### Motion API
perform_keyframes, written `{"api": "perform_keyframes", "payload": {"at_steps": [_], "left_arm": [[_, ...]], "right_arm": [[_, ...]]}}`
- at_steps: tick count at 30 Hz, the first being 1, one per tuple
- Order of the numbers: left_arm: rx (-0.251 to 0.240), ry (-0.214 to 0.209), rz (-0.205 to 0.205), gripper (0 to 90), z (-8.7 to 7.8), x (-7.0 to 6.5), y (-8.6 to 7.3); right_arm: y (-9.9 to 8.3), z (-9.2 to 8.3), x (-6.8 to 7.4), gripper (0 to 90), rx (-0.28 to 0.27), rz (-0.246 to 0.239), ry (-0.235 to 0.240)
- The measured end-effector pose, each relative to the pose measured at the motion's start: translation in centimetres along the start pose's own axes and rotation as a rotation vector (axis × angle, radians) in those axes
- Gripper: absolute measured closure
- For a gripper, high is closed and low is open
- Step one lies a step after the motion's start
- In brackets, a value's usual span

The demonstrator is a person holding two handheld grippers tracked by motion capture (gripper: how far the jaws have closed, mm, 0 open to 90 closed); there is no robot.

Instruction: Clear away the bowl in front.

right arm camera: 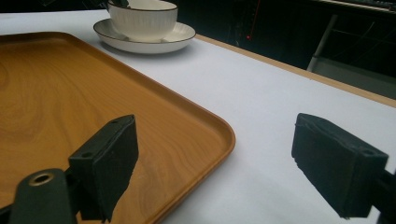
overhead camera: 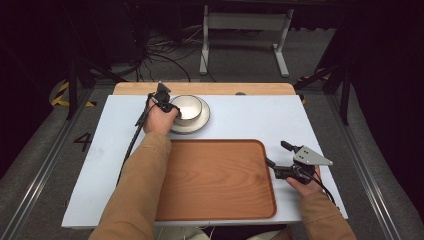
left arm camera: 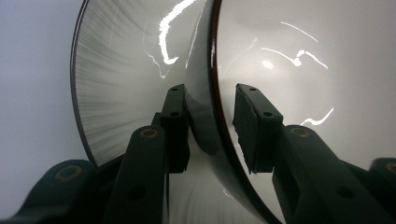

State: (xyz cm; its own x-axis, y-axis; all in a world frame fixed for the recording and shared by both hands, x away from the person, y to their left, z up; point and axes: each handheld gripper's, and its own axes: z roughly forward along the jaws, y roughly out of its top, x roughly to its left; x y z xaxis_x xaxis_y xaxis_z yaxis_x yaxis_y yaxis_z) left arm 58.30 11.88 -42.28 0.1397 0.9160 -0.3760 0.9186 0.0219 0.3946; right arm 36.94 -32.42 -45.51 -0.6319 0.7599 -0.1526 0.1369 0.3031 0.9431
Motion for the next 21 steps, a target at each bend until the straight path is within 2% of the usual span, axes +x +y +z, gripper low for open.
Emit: {"api": "perform_keyframes", "payload": {"at_steps": [1,4,5,6,7,11,21], "left_arm": [[0.0,0.0,0.0,67.7,0.0,0.0,0.0],[-0.007,-0.001,-0.045,69.0,0.0,0.0,-0.02],[-0.012,-0.005,-0.073,69.9,0.04,0.0,0.01],[-0.013,-0.011,-0.119,71.2,0.02,0.03,0.02],[-0.013,-0.019,-0.143,73.0,-0.04,0.2,-0.01],[-0.06,-0.021,-0.163,77.2,-0.01,0.25,-0.24],[-0.081,-0.01,-0.158,80.9,-0.45,0.17,-0.36]], "right_arm": [[0.0,0.01,0.0,15.1,-0.001,0.001,0.0],[0.0,0.03,0.0,14.8,0.0,0.001,0.001],[0.0,0.04,0.01,14.7,0.0,0.001,0.002],[0.01,0.04,0.01,14.5,0.0,0.0,0.001],[0.01,0.06,0.01,14.3,0.001,-0.002,0.002],[0.02,0.07,0.0,13.5,0.003,0.004,-0.002],[0.02,0.09,-0.02,12.6,0.006,0.01,-0.004]]}}
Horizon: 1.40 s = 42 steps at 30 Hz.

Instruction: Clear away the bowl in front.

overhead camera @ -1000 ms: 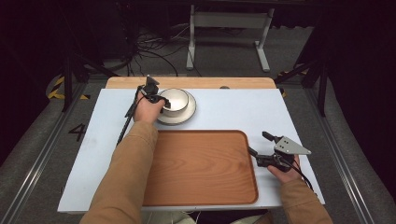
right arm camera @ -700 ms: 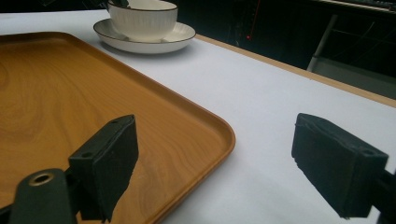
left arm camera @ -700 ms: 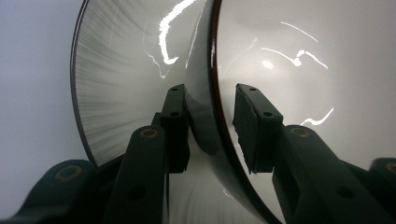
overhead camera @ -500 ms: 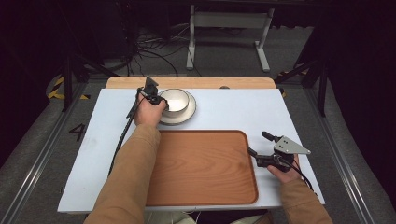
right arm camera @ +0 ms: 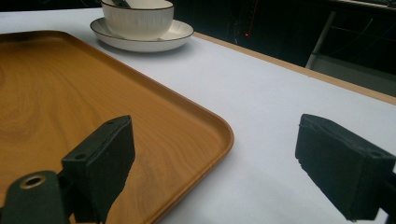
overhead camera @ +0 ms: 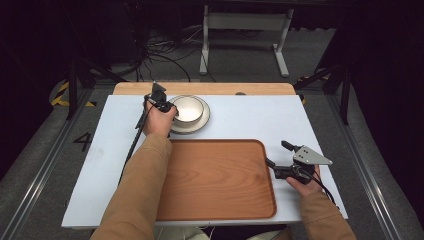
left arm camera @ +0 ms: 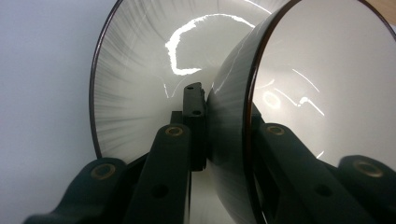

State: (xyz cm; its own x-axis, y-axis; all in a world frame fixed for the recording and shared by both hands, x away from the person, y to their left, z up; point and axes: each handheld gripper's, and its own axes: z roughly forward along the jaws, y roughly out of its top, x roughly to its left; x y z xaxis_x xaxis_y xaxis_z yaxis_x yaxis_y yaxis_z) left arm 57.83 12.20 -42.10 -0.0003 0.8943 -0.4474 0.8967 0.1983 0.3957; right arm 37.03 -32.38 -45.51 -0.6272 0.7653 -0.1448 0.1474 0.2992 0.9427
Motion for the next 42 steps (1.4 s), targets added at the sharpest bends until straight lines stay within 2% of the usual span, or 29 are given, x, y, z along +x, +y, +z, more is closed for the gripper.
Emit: {"api": "perform_keyframes", "payload": {"at_steps": [11,14,17,21,23,24,29,34,39,42], "left_arm": [[0.003,0.006,0.026,81.1,-0.2,-0.4,-0.2],[-0.004,-0.011,0.026,81.2,-0.6,-0.5,-0.1],[-0.011,-0.033,0.021,81.2,-1.2,-0.8,0.0],[-0.028,-0.031,0.057,81.2,-2.4,-1.3,0.4],[-0.039,-0.041,0.057,81.2,-2.9,-1.6,0.4],[-0.042,-0.043,0.073,81.2,-3.3,-1.8,0.4],[-0.056,-0.064,0.093,81.2,-4.9,-2.4,0.6],[-0.065,-0.087,0.093,81.2,-6.1,-2.5,0.7],[-0.045,-0.116,0.118,81.2,-7.5,-2.5,0.6],[-0.057,-0.132,0.124,81.2,-8.1,-2.4,0.4]], "right_arm": [[0.0,0.0,0.0,12.1,0.002,0.001,-0.005],[0.0,0.0,0.0,12.1,0.002,0.002,-0.005],[0.0,0.0,0.0,12.0,0.002,0.002,-0.005],[0.0,0.0,0.0,11.8,0.002,0.003,-0.005],[0.0,0.0,0.0,11.3,0.001,0.005,-0.006],[0.0,0.0,-0.1,11.0,0.0,0.007,-0.006],[0.0,0.0,-0.1,10.2,-0.001,0.008,-0.008],[0.0,0.0,-0.1,7.8,-0.002,0.013,-0.01],[0.0,0.0,-0.1,6.4,-0.003,0.017,-0.014],[0.0,0.0,-0.1,6.3,-0.003,0.018,-0.016]]}}
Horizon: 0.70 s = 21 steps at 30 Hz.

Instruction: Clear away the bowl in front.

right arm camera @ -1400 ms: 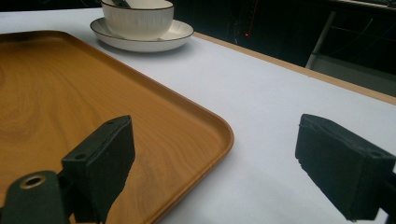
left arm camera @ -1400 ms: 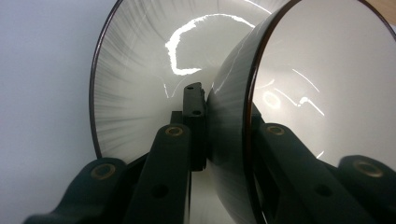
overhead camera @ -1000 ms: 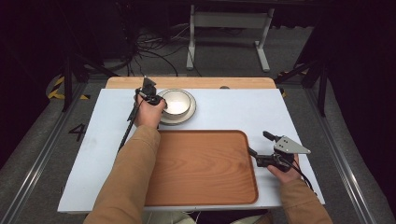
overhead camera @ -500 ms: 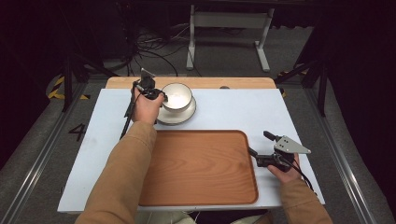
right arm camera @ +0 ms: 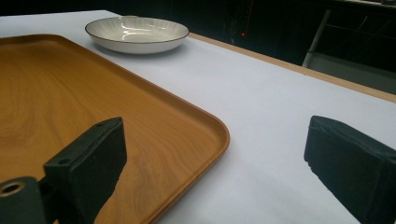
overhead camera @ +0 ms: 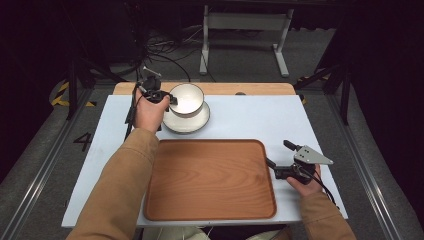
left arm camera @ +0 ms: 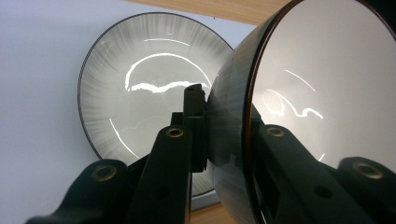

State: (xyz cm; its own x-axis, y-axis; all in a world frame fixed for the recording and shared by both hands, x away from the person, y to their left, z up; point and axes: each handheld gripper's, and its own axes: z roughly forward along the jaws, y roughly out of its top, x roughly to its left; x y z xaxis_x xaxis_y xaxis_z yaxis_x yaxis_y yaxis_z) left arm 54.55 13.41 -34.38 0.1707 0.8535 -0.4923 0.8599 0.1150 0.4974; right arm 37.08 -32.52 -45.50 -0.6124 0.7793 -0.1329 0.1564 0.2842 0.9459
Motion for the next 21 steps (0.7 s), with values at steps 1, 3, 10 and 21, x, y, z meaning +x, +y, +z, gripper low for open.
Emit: {"api": "perform_keyframes", "payload": {"at_steps": [1,3,10,21], "left_arm": [[0.0,-0.001,0.003,81.2,-0.2,0.0,-0.1],[0.008,0.004,0.016,81.2,-0.6,-0.1,-0.2],[0.047,-0.011,0.068,81.2,-1.9,-0.6,-1.3],[0.112,-0.057,0.157,81.3,-4.1,-1.4,-3.8]], "right_arm": [[0.0,0.0,0.0,6.2,0.0,0.0,0.0],[0.0,0.0,0.0,6.2,-0.001,0.0,0.001],[0.0,0.0,0.0,5.7,-0.001,-0.002,0.0],[0.0,0.0,0.1,5.8,0.001,-0.004,-0.001]]}}
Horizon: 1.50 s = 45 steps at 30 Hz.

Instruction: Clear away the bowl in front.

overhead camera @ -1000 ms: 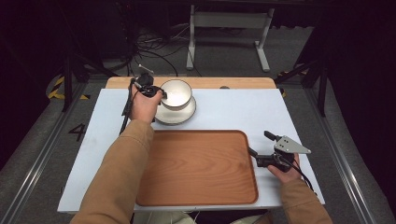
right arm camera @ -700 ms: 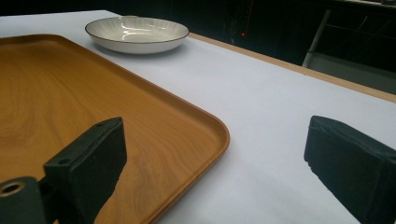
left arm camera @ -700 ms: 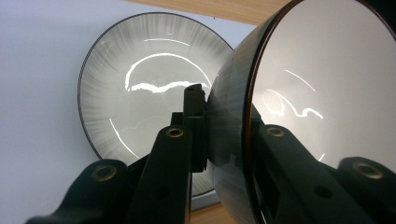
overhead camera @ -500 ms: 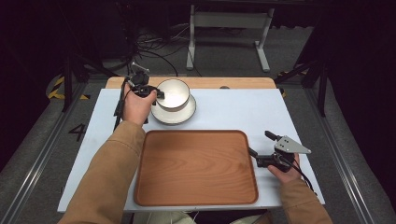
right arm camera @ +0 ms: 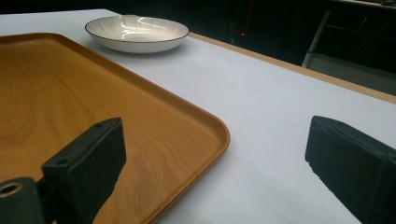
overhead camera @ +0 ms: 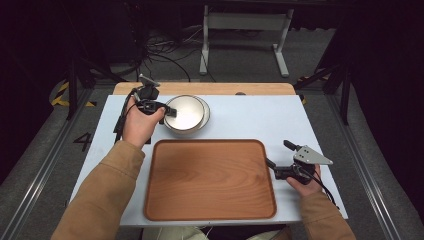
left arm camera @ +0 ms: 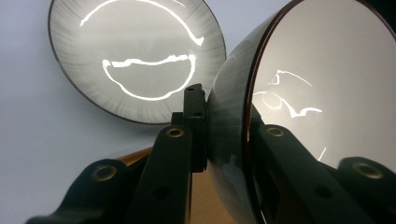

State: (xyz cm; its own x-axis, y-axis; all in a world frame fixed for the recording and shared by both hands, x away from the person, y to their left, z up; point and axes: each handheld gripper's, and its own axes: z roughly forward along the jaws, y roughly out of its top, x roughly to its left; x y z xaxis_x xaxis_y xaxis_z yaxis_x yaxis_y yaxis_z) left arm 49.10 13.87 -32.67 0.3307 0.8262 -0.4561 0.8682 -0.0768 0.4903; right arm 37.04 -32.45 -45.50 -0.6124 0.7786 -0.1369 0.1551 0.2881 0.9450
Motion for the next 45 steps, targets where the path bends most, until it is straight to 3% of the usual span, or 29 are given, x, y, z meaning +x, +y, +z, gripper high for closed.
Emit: {"api": "perform_keyframes", "payload": {"at_steps": [8,13,27,45], "left_arm": [[0.024,-0.034,0.041,81.3,-1.0,-1.1,-1.7],[0.054,-0.059,0.102,81.3,-1.6,-2.6,-2.8],[0.119,-0.075,0.211,81.3,-2.0,-5.3,-4.7],[0.176,-0.077,0.273,81.3,0.0,-6.2,-6.9]], "right_arm": [[0.0,0.0,0.0,5.5,0.0,-0.001,0.0],[0.0,0.0,0.0,5.5,0.001,-0.003,0.0],[0.0,0.0,0.0,5.5,0.001,-0.004,-0.002],[0.0,0.0,0.1,5.5,0.001,-0.005,-0.003]]}}
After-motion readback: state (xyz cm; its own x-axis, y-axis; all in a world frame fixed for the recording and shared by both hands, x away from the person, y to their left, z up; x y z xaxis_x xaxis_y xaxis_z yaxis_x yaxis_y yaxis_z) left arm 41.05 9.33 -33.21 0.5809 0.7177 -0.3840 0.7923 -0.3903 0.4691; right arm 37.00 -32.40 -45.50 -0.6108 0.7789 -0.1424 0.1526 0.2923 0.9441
